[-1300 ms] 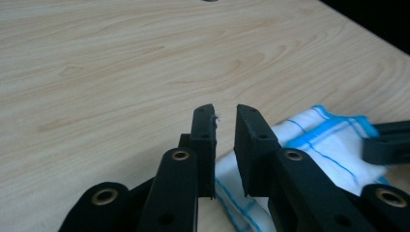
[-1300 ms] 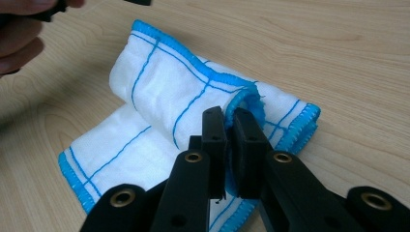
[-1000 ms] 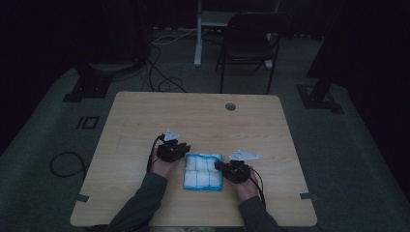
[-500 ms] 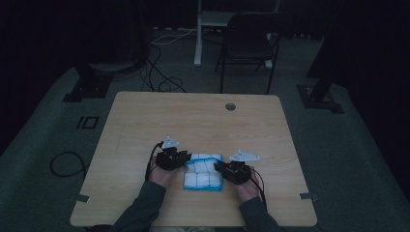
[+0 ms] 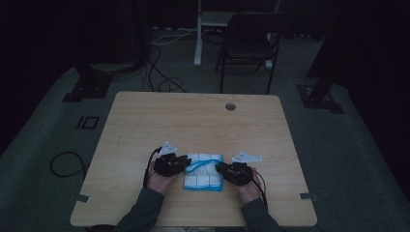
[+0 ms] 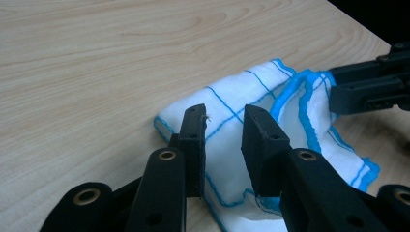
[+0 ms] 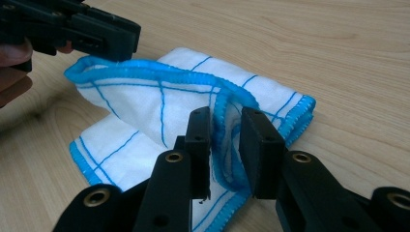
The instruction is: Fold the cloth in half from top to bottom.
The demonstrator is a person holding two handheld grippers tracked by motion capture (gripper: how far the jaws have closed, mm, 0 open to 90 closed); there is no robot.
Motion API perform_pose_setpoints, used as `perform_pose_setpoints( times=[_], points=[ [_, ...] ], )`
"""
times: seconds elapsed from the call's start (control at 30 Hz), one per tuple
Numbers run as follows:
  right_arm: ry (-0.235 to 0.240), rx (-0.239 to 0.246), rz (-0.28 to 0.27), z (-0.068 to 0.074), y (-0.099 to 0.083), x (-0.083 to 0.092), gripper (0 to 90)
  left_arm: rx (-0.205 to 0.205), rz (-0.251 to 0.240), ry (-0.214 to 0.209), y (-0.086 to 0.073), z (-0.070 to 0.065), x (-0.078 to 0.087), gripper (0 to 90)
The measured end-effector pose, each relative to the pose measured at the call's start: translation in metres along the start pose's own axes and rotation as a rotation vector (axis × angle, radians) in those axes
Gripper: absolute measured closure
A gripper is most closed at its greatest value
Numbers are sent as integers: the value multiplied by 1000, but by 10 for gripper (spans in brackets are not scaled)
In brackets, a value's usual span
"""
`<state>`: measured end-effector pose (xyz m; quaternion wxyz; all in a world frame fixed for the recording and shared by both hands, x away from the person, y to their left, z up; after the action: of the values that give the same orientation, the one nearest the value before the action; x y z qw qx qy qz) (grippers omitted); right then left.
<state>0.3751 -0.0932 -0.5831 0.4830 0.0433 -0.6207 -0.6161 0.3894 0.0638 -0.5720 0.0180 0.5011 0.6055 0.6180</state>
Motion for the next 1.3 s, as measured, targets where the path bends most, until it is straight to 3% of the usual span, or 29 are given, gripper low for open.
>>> perform_pose_setpoints(
  times=[0.67, 1.3],
  points=[
    [-12, -7, -10, -7, -3, 13, 723, -15, 39, -4, -34, -9, 4, 707],
    [-73, -51, -21, -33, -8, 29, 682, -69, 57, 19, -58, -16, 14, 683]
  ],
)
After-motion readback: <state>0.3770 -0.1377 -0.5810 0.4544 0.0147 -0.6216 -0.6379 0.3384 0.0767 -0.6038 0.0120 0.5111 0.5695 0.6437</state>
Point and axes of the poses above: each handheld gripper's, and its own axes: x roughly backward along the jaws, y roughly out of its top, z roughly to its left, the point moved 10 cm from there along -x, roughly forward along the jaws, and after that the axes turned 1 degree about z, right-handed, at the moved point
